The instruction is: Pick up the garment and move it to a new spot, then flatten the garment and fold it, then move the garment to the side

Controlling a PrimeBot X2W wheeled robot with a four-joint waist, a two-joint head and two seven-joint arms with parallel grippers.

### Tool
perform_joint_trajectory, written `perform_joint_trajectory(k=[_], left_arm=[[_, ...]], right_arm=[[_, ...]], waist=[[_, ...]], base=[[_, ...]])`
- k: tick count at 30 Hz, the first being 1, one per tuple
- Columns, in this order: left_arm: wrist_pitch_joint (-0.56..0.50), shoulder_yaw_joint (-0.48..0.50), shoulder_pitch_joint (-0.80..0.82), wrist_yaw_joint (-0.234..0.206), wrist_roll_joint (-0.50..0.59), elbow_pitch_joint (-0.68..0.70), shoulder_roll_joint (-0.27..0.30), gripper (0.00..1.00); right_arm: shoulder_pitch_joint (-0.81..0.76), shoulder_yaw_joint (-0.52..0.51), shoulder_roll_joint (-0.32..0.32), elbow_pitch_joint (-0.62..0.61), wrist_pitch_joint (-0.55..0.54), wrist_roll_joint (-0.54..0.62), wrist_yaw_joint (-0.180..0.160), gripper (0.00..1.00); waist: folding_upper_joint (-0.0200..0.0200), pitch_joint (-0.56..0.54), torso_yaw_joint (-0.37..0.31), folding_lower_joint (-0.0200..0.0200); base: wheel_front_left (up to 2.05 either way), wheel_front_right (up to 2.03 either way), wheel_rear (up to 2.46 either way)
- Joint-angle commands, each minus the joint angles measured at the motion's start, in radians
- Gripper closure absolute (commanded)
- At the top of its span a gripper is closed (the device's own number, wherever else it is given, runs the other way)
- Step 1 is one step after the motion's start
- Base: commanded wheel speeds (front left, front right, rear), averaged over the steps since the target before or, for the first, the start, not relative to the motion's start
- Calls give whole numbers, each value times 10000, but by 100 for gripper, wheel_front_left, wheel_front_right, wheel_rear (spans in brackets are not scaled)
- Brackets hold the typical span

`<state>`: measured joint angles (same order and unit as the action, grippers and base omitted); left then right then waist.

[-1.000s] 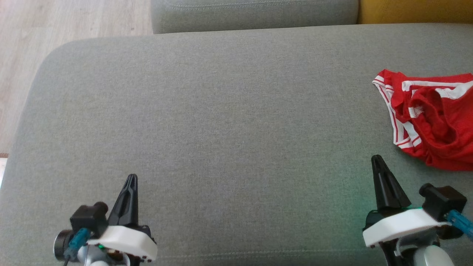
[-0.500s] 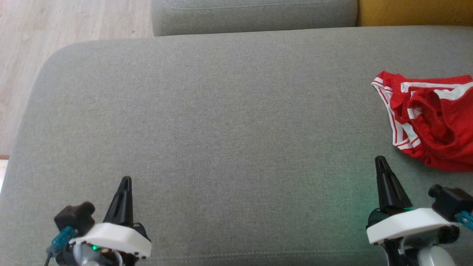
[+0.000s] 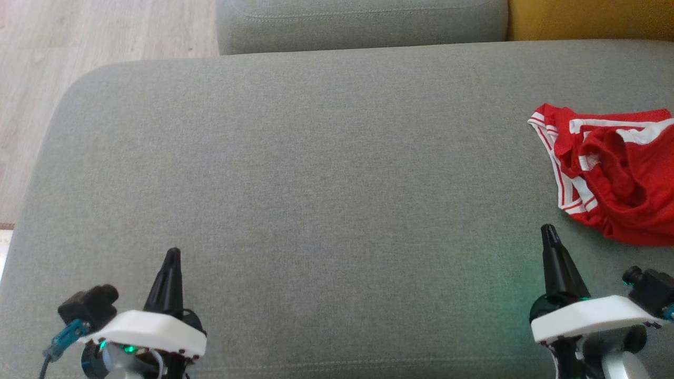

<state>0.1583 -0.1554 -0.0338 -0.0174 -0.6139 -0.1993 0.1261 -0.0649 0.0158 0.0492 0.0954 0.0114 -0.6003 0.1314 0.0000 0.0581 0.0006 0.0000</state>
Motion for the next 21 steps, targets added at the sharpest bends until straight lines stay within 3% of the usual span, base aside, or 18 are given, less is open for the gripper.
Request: perform_joint_trajectory(k=[1,21], left_arm=[[-56,239,506,54,-292,247,63,100],[-569,690,695,368,-2488,103,-54,100]], right_arm=[[548,-19,211,-264,-32,-320,-2,100],[796,-158,269,113,-184,-2585,-3,100]], waist=[[0,-8,0,0],[0,-127,-1,0]], base=[[0,0,0],[0,0,0]])
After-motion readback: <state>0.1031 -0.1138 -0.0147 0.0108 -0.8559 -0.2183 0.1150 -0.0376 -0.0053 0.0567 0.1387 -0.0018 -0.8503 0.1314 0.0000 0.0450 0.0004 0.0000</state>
